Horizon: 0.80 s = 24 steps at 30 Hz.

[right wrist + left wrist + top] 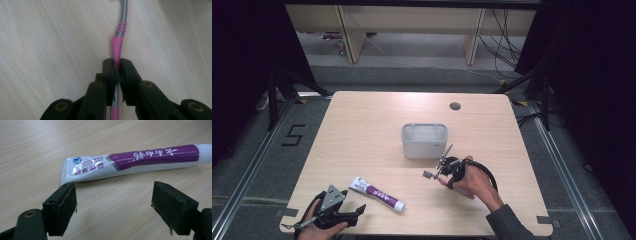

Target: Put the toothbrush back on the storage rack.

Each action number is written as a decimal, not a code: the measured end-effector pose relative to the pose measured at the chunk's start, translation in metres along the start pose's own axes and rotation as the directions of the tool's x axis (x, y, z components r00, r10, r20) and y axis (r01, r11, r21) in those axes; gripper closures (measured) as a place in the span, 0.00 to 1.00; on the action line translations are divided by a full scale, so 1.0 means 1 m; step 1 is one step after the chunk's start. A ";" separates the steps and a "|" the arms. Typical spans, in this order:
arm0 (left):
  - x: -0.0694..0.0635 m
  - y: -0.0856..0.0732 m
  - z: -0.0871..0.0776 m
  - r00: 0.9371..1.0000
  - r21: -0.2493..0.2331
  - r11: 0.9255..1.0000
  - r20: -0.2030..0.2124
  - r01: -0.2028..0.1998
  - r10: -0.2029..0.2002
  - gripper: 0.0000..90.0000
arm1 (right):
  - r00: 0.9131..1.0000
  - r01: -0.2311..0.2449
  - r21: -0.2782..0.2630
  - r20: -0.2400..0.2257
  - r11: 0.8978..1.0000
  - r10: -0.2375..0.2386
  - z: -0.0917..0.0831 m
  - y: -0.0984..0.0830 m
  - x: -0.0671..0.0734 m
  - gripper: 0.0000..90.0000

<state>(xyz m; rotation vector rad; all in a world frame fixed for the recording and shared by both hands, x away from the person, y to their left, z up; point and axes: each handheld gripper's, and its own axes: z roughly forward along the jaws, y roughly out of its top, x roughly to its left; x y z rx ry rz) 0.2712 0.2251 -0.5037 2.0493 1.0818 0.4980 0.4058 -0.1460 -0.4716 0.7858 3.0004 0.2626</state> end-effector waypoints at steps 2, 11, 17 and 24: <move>0.000 0.001 -0.001 1.000 0.005 1.000 -0.002 0.003 -0.003 0.22 | 1.000 0.016 0.012 -0.002 1.000 -0.016 0.000 0.001 0.000 0.92; 0.000 0.001 0.000 1.000 0.006 1.000 0.000 0.002 -0.002 0.22 | 0.999 0.033 0.074 0.009 0.997 -0.033 0.004 0.004 0.000 0.92; 0.000 0.001 0.000 1.000 0.011 1.000 0.004 -0.006 0.006 0.22 | 0.997 0.071 0.094 0.010 0.993 -0.072 0.005 0.006 -0.001 0.92; 0.000 0.002 0.001 1.000 0.012 1.000 0.001 -0.012 0.012 0.22 | 0.995 0.092 0.112 0.023 0.989 -0.095 0.003 0.006 0.000 0.93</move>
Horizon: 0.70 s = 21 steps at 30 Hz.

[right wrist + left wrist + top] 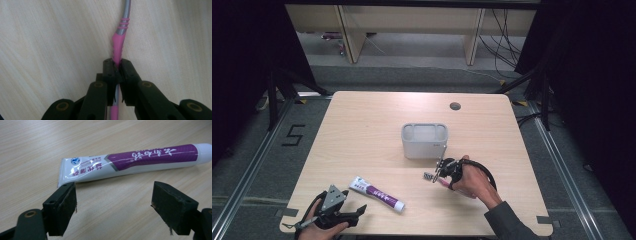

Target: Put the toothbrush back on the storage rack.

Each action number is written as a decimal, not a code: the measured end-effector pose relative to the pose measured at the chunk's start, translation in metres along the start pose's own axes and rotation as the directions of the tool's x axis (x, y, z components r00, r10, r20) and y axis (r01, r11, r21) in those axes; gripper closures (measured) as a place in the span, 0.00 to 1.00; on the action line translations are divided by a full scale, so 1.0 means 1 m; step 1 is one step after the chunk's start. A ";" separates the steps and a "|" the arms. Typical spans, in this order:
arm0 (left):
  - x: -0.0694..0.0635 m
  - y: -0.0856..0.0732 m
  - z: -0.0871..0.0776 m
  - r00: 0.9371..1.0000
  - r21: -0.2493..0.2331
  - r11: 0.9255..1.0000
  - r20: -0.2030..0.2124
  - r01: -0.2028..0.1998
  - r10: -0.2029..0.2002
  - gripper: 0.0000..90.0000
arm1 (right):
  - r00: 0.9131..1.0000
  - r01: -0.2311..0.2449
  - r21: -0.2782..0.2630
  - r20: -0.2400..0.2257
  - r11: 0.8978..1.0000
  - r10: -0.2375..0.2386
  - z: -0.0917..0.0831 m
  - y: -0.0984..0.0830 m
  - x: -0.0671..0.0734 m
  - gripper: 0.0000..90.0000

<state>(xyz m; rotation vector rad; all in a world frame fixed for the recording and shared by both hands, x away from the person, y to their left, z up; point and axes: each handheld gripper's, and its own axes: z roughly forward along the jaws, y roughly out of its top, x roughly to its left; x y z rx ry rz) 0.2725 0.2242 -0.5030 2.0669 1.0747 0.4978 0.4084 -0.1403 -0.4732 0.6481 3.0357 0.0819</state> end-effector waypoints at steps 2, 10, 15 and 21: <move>-0.001 0.000 0.001 1.000 0.000 1.000 0.001 0.013 -0.013 0.22 | 1.000 -0.007 -0.004 0.001 1.000 0.007 -0.001 -0.001 0.001 0.93; 0.000 0.000 0.001 1.000 -0.011 1.000 0.003 0.001 -0.001 0.22 | 1.000 -0.030 -0.071 -0.001 0.997 0.030 -0.016 -0.007 0.001 0.93; 0.000 0.000 0.002 1.000 -0.012 1.000 0.006 0.002 -0.002 0.22 | 0.999 -0.046 -0.146 0.005 0.988 0.048 -0.028 -0.014 -0.003 0.93; 0.000 0.001 0.002 1.000 0.003 1.000 0.004 -0.001 0.001 0.22 | 0.997 -0.056 -0.259 0.029 0.964 0.065 -0.042 -0.021 -0.007 0.93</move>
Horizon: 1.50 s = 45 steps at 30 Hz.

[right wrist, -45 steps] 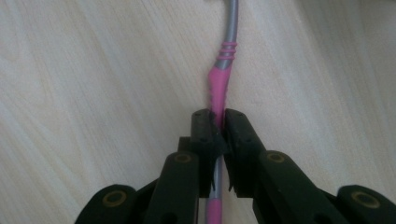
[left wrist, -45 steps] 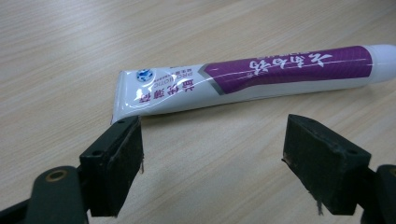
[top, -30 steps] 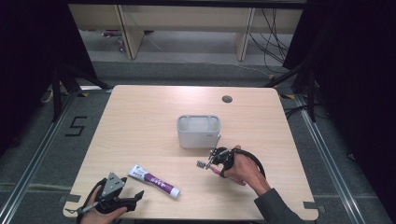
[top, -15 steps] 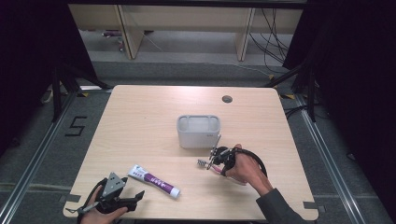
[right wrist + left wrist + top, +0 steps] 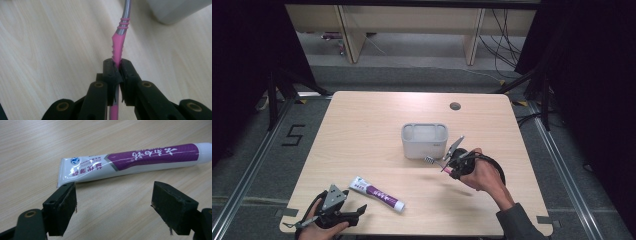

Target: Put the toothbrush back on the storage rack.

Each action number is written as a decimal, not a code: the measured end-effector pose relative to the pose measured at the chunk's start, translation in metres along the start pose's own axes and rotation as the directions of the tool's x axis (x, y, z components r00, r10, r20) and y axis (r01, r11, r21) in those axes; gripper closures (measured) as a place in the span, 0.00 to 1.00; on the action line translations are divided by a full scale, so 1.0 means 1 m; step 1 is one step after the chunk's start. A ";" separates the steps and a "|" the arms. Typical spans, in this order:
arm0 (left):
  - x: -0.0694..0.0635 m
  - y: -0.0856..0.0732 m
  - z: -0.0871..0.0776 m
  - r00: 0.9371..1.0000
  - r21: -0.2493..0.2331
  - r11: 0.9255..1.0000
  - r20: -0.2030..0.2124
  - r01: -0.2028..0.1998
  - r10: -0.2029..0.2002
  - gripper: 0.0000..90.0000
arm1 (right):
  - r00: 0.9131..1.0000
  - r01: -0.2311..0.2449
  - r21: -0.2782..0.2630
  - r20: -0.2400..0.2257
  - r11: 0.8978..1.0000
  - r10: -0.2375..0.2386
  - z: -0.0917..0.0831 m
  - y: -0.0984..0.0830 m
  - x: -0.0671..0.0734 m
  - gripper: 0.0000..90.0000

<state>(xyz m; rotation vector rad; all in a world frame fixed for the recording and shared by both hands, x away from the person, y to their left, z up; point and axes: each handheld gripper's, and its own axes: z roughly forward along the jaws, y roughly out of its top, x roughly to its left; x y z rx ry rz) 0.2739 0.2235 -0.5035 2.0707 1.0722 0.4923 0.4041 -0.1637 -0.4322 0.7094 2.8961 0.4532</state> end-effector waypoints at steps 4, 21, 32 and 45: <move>0.000 0.000 0.000 1.000 -0.003 1.000 0.002 0.005 -0.005 0.22 | 1.000 -0.004 -0.062 -0.004 0.998 0.004 -0.010 0.000 -0.002 0.93; 0.000 0.000 0.000 1.000 -0.005 1.000 -0.002 0.011 -0.011 0.22 | 0.999 -0.030 -0.318 -0.020 0.948 0.025 -0.038 -0.002 -0.004 0.93; 0.001 0.001 0.000 1.000 0.001 1.000 -0.002 -0.003 0.003 0.22 | 0.997 -0.077 -0.401 -0.044 0.913 0.065 -0.048 0.001 -0.008 0.93; 0.000 0.001 0.001 1.000 -0.004 1.000 -0.002 0.009 -0.009 0.22 | 0.995 -0.101 -0.492 -0.066 0.865 0.079 -0.055 0.016 -0.015 0.93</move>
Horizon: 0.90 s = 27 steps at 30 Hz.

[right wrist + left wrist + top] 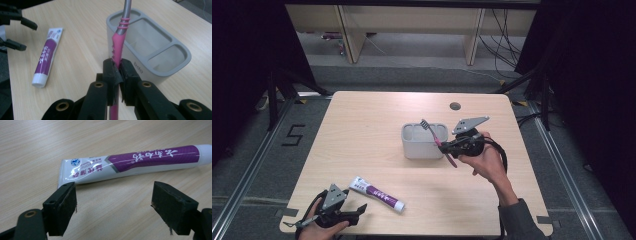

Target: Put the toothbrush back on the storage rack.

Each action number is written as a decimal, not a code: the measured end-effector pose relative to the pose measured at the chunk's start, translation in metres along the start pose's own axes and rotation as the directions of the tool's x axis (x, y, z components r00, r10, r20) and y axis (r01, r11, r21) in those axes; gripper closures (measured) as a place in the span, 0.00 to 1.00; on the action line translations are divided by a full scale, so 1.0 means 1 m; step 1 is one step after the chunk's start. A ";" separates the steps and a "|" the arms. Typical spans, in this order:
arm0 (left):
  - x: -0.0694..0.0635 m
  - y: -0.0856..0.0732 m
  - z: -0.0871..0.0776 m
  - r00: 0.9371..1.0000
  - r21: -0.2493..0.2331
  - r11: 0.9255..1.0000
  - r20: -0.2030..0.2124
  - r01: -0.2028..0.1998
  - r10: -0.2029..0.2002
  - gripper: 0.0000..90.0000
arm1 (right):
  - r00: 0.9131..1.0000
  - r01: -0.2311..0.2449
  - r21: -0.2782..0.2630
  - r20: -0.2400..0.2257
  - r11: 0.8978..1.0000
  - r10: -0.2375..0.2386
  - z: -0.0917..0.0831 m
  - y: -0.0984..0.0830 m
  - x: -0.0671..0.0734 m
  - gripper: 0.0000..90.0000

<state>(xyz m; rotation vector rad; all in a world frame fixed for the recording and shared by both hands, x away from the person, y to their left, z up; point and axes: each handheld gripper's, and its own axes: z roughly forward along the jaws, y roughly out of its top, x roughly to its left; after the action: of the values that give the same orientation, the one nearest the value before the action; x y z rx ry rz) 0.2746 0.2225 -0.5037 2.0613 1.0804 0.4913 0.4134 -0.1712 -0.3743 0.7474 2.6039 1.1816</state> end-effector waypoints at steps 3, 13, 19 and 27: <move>0.000 0.000 0.000 1.000 -0.002 1.000 0.001 -0.001 0.001 0.22 | 1.000 -0.011 -0.024 0.007 1.000 0.011 -0.001 0.003 -0.004 0.93; 0.000 0.000 -0.001 1.000 0.001 1.000 0.003 -0.002 0.002 0.22 | 0.997 -0.070 -0.108 0.025 0.992 0.073 -0.006 0.007 -0.019 0.93; 0.001 0.000 -0.001 1.000 0.005 1.000 0.000 -0.013 0.013 0.22 | 0.995 -0.092 -0.145 0.031 0.985 0.098 -0.008 0.009 -0.027 0.93; 0.001 0.000 0.000 1.000 0.008 1.000 0.002 -0.019 0.019 0.22 | 0.989 -0.136 -0.197 0.036 0.971 0.146 -0.010 0.017 -0.031 0.93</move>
<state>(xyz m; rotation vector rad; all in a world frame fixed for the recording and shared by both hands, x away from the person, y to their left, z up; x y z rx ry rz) 0.2752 0.2235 -0.5033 2.0800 1.0647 0.4951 0.4432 -0.1840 -0.3562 0.9203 2.3843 1.4130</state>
